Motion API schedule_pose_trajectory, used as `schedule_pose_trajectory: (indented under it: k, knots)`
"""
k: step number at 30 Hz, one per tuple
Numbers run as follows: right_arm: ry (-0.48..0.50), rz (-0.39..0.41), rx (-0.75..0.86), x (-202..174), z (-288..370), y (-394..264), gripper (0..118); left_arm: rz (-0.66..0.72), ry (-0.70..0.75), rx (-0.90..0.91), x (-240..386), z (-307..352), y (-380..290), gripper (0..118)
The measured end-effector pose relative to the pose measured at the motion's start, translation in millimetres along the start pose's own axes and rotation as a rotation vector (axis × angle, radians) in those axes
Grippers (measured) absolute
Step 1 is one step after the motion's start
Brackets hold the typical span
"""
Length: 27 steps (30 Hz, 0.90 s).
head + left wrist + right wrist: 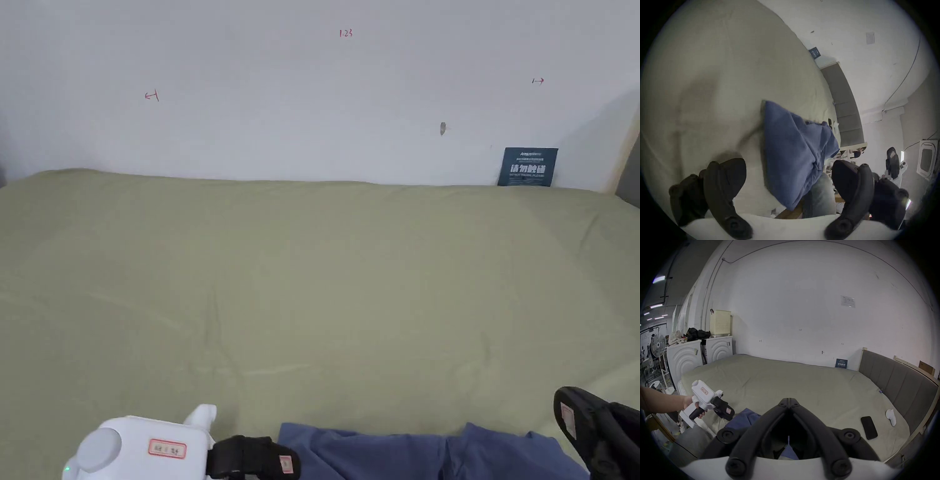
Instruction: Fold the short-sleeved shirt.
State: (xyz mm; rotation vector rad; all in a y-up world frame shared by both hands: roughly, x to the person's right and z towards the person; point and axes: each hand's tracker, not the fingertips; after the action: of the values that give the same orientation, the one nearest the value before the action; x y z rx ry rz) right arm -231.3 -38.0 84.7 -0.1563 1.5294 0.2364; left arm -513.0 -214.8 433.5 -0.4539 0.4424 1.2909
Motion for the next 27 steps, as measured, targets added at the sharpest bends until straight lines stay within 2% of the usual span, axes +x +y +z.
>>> schedule_pose_trajectory:
  k: [3,6,7,8,9,10,11,12,13,14,17,21,25,27]
  knots:
    - [-0.010,-0.013,-0.006,3,0,-3,0,0.052,-0.092,0.023,3,-14,-5,110]
    - [-0.013,-0.038,-0.019,4,-2,-7,0,0.167,-0.198,0.054,-22,-23,-7,108]
    - [-0.014,-0.043,-0.021,4,-2,-8,0,0.193,-0.240,0.061,-25,-26,-9,104]
    - [-0.012,-0.046,-0.024,4,-2,-9,0,0.199,-0.257,0.064,-25,-25,-11,84]
    - [-0.011,-0.045,-0.027,4,-2,-10,0,0.180,-0.218,0.059,-23,-28,-13,54]
    - [-0.013,-0.041,-0.029,3,-2,-12,0,0.147,-0.084,0.060,-23,-33,-16,10]
    - [-0.013,-0.038,-0.033,3,-2,-12,0,0.136,0.001,0.058,-20,-38,-18,11]
    - [-0.013,-0.036,-0.039,3,-3,-13,0,0.173,-0.022,0.065,-27,-41,-18,11]
    - [-0.014,-0.035,-0.042,2,-2,-13,0,0.248,-0.151,0.089,-34,-36,-19,11]
    - [-0.014,-0.034,-0.044,2,-2,-14,0,0.254,-0.141,0.100,-34,-32,-19,11]
    - [-0.013,-0.033,-0.057,2,-2,-15,0,0.146,-0.043,0.118,-33,-23,-17,11]
    - [-0.017,-0.027,-0.059,2,-3,-16,0,0.136,0.054,0.181,-15,2,-15,11]
    - [0.000,-0.028,-0.067,2,-6,-16,0,0.122,0.079,0.254,-10,50,-7,11]
    - [0.002,-0.014,-0.070,1,-9,-15,0,0.077,0.141,0.296,-6,81,-4,11]
